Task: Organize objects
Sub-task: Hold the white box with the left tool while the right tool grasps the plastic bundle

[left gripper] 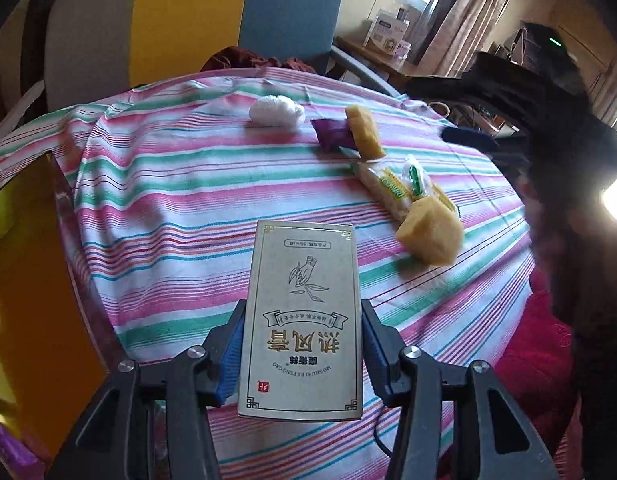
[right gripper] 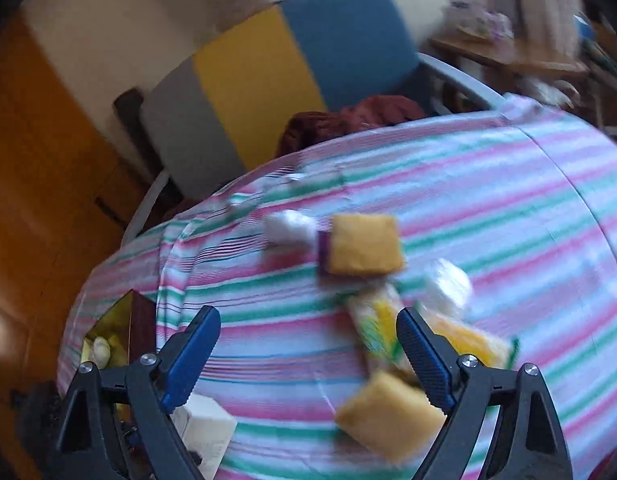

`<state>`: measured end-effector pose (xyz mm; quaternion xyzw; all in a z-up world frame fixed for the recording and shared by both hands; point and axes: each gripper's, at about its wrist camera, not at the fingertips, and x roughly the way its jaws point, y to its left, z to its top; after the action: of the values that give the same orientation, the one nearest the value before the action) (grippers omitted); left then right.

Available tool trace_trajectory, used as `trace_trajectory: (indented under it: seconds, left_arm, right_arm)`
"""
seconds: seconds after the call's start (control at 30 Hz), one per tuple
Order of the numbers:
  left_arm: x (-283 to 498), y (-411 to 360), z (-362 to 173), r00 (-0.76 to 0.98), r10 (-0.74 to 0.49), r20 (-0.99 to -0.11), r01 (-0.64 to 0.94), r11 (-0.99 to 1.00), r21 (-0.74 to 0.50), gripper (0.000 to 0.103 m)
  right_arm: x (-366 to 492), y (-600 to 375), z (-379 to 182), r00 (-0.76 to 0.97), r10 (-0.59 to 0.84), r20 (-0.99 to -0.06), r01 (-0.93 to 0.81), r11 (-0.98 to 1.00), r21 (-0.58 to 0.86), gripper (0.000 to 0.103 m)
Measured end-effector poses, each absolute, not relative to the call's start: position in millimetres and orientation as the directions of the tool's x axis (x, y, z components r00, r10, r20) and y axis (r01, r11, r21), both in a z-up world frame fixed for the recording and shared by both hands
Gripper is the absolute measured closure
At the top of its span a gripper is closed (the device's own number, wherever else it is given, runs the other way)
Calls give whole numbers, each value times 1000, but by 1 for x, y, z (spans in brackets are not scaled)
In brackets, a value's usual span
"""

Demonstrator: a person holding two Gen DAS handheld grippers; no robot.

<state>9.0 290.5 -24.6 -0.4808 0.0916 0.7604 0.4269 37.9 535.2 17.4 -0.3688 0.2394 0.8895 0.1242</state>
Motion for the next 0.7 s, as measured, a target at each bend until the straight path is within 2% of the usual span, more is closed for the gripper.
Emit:
trace_trajectory:
  seconds: [0.27, 0.5, 0.53, 0.57, 0.6, 0.7]
  left_arm:
    - [2, 262, -15, -159, 623, -766, -730, -596, -333, 51]
    - [-1, 249, -11, -119, 672, -731, -732, -557, -392, 51]
    - [-1, 248, -11, -113, 678, -727, -733, -550, -400, 51]
    - [-1, 247, -10, -110, 681, -724, -733, -548, -404, 51]
    - [-1, 246, -10, -107, 683, -722, -732, -546, -408, 51]
    - [-3, 242, -9, -108, 690, -716, -723, -548, -420, 51]
  right_arm:
    - [-93, 530, -3, -544, 116, -831, -257, -966, 34, 13]
    - [-162, 538, -50, -389, 144, -910, -183, -980, -77, 12]
    - [-166, 537, -56, -376, 161, -913, -184, -978, -97, 19]
    - [-168, 538, -61, -368, 157, -916, -190, -978, -91, 47]
    - [-168, 538, -63, -361, 153, -920, -201, -976, -83, 63]
    - [-158, 533, -58, -391, 130, -911, -215, -976, -47, 67]
